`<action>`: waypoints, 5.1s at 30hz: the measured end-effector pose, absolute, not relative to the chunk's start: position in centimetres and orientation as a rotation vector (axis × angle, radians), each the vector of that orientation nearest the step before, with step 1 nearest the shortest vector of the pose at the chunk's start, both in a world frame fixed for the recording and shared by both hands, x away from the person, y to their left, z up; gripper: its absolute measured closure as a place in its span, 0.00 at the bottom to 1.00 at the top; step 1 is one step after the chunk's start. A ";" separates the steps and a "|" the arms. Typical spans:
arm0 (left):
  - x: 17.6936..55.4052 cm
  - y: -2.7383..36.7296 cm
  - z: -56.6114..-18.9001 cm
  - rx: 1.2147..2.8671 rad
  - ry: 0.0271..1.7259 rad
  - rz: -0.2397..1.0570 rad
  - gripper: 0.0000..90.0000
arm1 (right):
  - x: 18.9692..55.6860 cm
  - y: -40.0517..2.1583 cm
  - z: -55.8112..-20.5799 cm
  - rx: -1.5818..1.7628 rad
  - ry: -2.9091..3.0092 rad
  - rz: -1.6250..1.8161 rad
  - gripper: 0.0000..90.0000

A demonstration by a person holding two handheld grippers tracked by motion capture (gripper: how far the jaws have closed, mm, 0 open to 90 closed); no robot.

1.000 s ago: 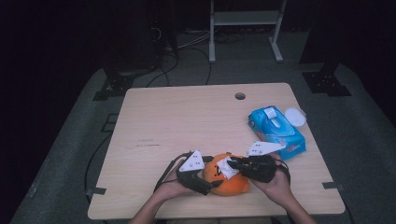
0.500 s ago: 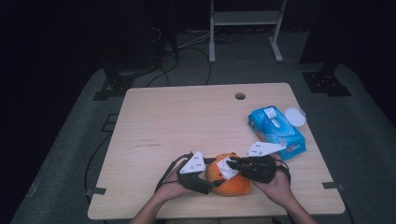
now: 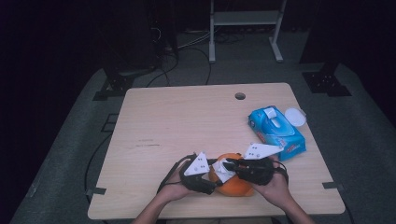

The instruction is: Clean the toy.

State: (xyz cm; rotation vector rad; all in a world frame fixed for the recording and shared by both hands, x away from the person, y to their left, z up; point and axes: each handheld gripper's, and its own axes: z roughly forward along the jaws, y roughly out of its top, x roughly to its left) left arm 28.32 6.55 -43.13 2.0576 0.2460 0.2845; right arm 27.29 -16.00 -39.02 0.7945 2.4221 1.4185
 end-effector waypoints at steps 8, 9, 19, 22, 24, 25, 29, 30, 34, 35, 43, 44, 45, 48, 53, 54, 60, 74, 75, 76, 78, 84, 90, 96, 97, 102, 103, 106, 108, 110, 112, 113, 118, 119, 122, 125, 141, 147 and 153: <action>28.6 7.1 -43.5 2.045 0.279 0.255 0.26 | 28.6 -18.4 -39.8 0.902 2.378 1.363 0.89; 29.3 7.1 -43.6 2.034 0.367 0.213 0.15 | 28.8 -18.8 -40.1 0.919 2.379 1.348 0.89; 27.5 6.0 -43.1 2.055 0.195 0.304 0.33 | 26.3 -15.7 -38.3 0.739 2.409 1.403 0.89; 27.5 6.1 -43.2 2.059 0.179 0.311 0.34 | 26.8 -16.2 -38.3 0.762 2.402 1.400 0.89; 27.6 6.4 -43.4 2.061 0.183 0.302 0.34 | 27.5 -17.2 -38.7 0.807 2.385 1.382 0.89; 27.7 6.5 -43.5 2.057 0.191 0.294 0.34 | 27.9 -17.8 -38.9 0.831 2.374 1.365 0.89; 28.7 6.5 -43.7 2.032 0.322 0.195 0.17 | 28.7 -19.4 -39.9 0.929 2.375 1.347 0.89; 29.0 6.4 -43.7 2.025 0.374 0.137 0.12 | 28.6 -19.4 -39.9 0.931 2.375 1.343 0.89; 28.9 6.2 -43.7 2.019 0.375 0.120 0.17 | 27.4 -17.8 -39.1 0.831 2.407 1.365 0.90; 28.7 6.2 -43.6 2.028 0.349 0.147 0.21 | 27.2 -17.3 -38.9 0.814 2.417 1.386 0.90; 28.0 6.3 -43.6 2.054 0.219 0.255 0.31 | 28.2 -18.1 -38.9 0.845 2.378 1.351 0.89; 28.1 6.4 -43.6 2.052 0.231 0.238 0.30 | 28.5 -18.5 -39.1 0.867 2.371 1.336 0.89; 28.1 6.4 -43.6 2.052 0.231 0.238 0.27 | 28.8 -19.0 -39.4 0.899 2.369 1.325 0.90; 28.6 6.1 -43.4 2.017 0.340 0.122 0.14 | 28.7 -19.2 -39.6 0.915 2.370 1.323 0.90; 28.7 6.0 -43.4 1.996 0.375 0.125 0.23 | 27.5 -17.5 -38.8 0.840 2.417 1.408 0.90; 28.6 6.0 -43.4 2.005 0.357 0.147 0.26 | 27.3 -17.2 -38.7 0.821 2.428 1.414 0.90; 28.1 6.2 -43.4 2.022 0.268 0.216 0.34 | 27.9 -17.8 -38.8 0.831 2.398 1.356 0.89; 27.4 5.9 -43.4 2.059 0.134 0.294 0.34 | 27.2 -17.0 -38.3 0.781 2.410 1.362 0.89; 27.6 6.3 -43.5 2.058 0.150 0.280 0.34 | 27.3 -17.1 -38.4 0.783 2.412 1.360 0.89; 27.7 6.4 -43.6 2.056 0.157 0.275 0.34 | 27.5 -17.4 -38.6 0.791 2.412 1.353 0.89; 28.0 6.8 -43.8 2.062 0.173 0.263 0.34 | 27.9 -18.1 -39.0 0.825 2.401 1.330 0.89; 28.3 7.0 -44.0 2.051 0.190 0.235 0.33 | 29.0 -20.3 -40.0 0.936 2.387 1.304 0.89; 28.4 7.1 -44.1 2.064 0.205 0.222 0.31 | 27.7 -18.6 -39.1 0.852 2.385 1.316 0.89; 28.6 7.6 -44.3 2.065 0.220 0.205 0.30 | 27.7 -18.5 -39.3 0.821 2.401 1.307 0.89; 28.7 7.7 -44.3 2.069 0.223 0.200 0.30 | 27.8 -18.9 -39.5 0.839 2.403 1.314 0.89; 29.0 8.1 -44.5 2.070 0.238 0.183 0.30 | 28.3 -20.5 -40.1 0.897 2.402 1.300 0.89; 29.0 8.1 -44.6 2.071 0.244 0.179 0.30 | 28.6 -21.1 -40.4 0.928 2.399 1.295 0.89; 29.0 8.1 -44.6 2.075 0.246 0.176 0.30 | 28.7 -21.3 -40.5 0.949 2.394 1.288 0.89; 29.0 8.1 -44.6 2.078 0.243 0.175 0.30 | 28.4 -20.9 -40.2 0.940 2.393 1.301 0.89; 29.0 8.1 -44.6 2.079 0.242 0.175 0.30 | 28.1 -20.4 -39.9 0.911 2.396 1.306 0.89; 29.1 8.2 -44.7 2.083 0.245 0.166 0.30 | 27.5 -19.2 -39.6 0.847 2.411 1.288 0.89; 29.1 8.2 -44.7 2.081 0.248 0.165 0.30 | 27.4 -19.1 -39.6 0.839 2.412 1.281 0.89; 29.2 8.4 -44.8 2.076 0.262 0.153 0.30 | 28.0 -21.0 -40.3 0.910 2.405 1.289 0.89; 29.2 8.4 -44.8 2.075 0.262 0.150 0.30 | 28.0 -21.4 -40.4 0.931 2.398 1.285 0.89; 29.4 8.3 -44.9 2.070 0.269 0.140 0.30 | 28.0 -22.3 -40.7 0.970 2.388 1.287 0.89; 29.4 8.3 -44.9 2.073 0.269 0.141 0.30 | 27.8 -21.8 -40.4 0.954 2.382 1.289 0.89; 29.5 8.5 -45.0 2.080 0.281 0.129 0.29 | 28.6 -23.0 -41.1 1.019 2.386 1.270 0.89; 29.5 8.5 -45.0 2.090 0.274 0.130 0.29 | 27.9 -21.0 -40.3 0.934 2.400 1.281 0.89; 29.5 8.5 -45.0 2.082 0.279 0.123 0.29 | 28.4 -22.2 -40.8 0.982 2.406 1.280 0.89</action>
